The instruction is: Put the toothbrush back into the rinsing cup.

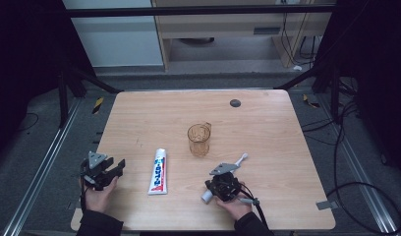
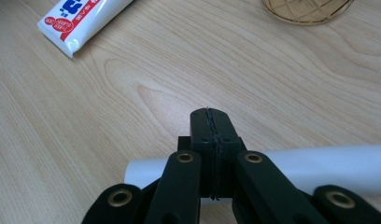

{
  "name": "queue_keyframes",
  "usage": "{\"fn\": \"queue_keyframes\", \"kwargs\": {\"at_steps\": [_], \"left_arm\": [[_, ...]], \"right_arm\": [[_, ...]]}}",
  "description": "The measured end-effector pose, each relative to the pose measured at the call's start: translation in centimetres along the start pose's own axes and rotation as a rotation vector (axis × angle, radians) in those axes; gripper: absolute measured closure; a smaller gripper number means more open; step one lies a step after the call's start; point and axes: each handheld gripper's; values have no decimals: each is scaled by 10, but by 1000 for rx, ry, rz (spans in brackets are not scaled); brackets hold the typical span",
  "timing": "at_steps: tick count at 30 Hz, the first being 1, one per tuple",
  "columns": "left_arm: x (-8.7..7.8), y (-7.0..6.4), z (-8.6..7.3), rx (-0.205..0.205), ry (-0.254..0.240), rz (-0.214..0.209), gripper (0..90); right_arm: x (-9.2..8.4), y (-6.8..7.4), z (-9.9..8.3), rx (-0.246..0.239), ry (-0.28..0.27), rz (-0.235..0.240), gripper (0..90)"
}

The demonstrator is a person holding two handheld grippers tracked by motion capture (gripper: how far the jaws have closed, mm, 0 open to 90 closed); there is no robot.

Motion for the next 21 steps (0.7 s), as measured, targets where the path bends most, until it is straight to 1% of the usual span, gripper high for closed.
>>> {"fn": "queue_keyframes", "kwargs": {"at_steps": [1,4,7,12,21], "left_arm": [[0,0,0,0,0,0,506],[0,0,0,0,0,0,506],[0,0,0,0,0,1,506],[0,0,0,1,-1,2,506],[0,-1,0,1,0,4,506]], "right_arm": [[-1,0,-1,4,3,2,900],[-4,0,-3,-5,5,0,900],[-7,-1,-6,8,6,1,900],[-13,-3,-11,4,1,-2,900],[-19,-7,-18,17,4,-11,900]]}}
Point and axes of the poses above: each handheld gripper's, and its own axes: x roughly forward along the jaws, z roughly out of its top, y roughly to its left, and after that the axes turned 14 degrees about -x, right-handed
